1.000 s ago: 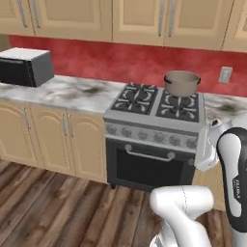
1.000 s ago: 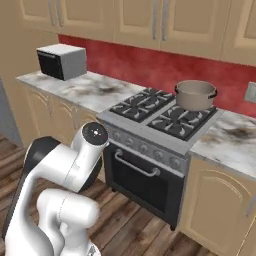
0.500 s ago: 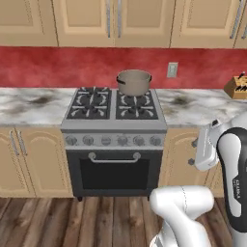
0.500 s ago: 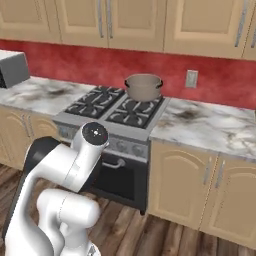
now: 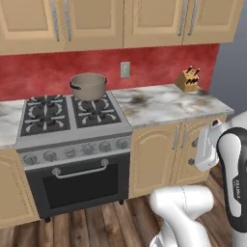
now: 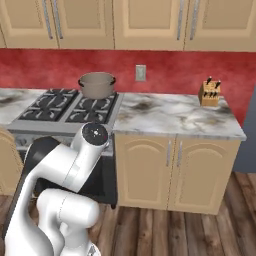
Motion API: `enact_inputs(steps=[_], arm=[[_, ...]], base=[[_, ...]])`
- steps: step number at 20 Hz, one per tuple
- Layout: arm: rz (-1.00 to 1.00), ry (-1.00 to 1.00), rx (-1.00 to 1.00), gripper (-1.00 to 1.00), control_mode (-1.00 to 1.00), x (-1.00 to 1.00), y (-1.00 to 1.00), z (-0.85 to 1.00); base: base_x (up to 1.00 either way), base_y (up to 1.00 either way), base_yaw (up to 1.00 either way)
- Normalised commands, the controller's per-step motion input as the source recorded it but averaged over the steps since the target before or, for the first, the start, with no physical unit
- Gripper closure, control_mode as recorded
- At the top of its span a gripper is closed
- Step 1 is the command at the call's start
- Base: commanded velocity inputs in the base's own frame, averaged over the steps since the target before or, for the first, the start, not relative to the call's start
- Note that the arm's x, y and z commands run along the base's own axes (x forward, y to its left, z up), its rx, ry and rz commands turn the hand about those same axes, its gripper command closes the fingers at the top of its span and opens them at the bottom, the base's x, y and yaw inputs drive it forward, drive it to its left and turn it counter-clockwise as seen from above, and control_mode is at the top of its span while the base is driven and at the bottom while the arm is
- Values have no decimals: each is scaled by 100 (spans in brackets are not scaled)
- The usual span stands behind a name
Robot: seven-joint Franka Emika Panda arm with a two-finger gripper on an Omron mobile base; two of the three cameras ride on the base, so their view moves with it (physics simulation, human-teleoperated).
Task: Move the pot and pan from the stove into the sink.
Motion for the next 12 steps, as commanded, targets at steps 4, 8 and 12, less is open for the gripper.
enact_inputs(steps=[4,8,12], arm=[[0,0,0,-100,100,0,0,0],[0,0,0,-100,100,0,0,0],[0,0,0,-100,100,0,0,0]], base=[[1,-11,-41],[0,-2,-3],[0,11,1]])
